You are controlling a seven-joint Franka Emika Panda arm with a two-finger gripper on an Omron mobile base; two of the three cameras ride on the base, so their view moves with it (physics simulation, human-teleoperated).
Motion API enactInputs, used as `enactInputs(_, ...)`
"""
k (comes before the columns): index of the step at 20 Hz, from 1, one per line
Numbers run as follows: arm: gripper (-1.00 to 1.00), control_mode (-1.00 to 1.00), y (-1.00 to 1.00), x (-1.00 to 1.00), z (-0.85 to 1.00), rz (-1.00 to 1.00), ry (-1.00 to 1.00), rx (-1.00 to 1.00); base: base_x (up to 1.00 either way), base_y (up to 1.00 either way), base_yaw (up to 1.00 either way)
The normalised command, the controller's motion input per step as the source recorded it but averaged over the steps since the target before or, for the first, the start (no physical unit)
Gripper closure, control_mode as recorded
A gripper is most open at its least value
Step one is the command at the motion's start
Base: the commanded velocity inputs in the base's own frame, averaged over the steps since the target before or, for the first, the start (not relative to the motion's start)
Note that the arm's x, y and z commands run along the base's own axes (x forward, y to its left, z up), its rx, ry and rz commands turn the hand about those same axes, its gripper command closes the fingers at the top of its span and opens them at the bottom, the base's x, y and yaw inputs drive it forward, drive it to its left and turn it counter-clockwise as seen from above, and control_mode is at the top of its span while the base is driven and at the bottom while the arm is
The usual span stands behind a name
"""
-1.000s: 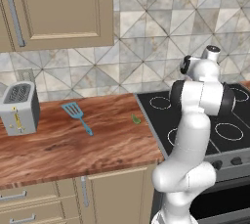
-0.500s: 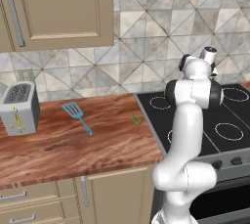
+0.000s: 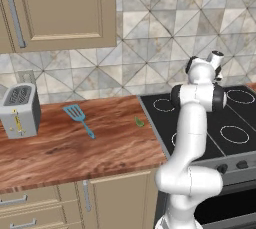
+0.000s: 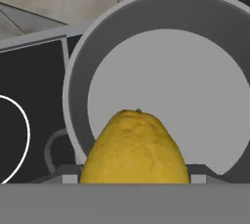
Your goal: Put the lemon and lemon wedge in the pot. Retrieve the spatula and lightly stir the vegetables in the pot.
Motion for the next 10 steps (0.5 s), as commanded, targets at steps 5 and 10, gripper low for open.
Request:
enactInputs(5,1.0,-1.0,0.0,0.18,-0.38,-0.01,0.0,0.0,0.0,0.0,0.0)
enactInputs(10,-1.0,-1.0,-0.01,0.32,-0.08,0.0,0.0,0.0,0.0,0.0,0.0)
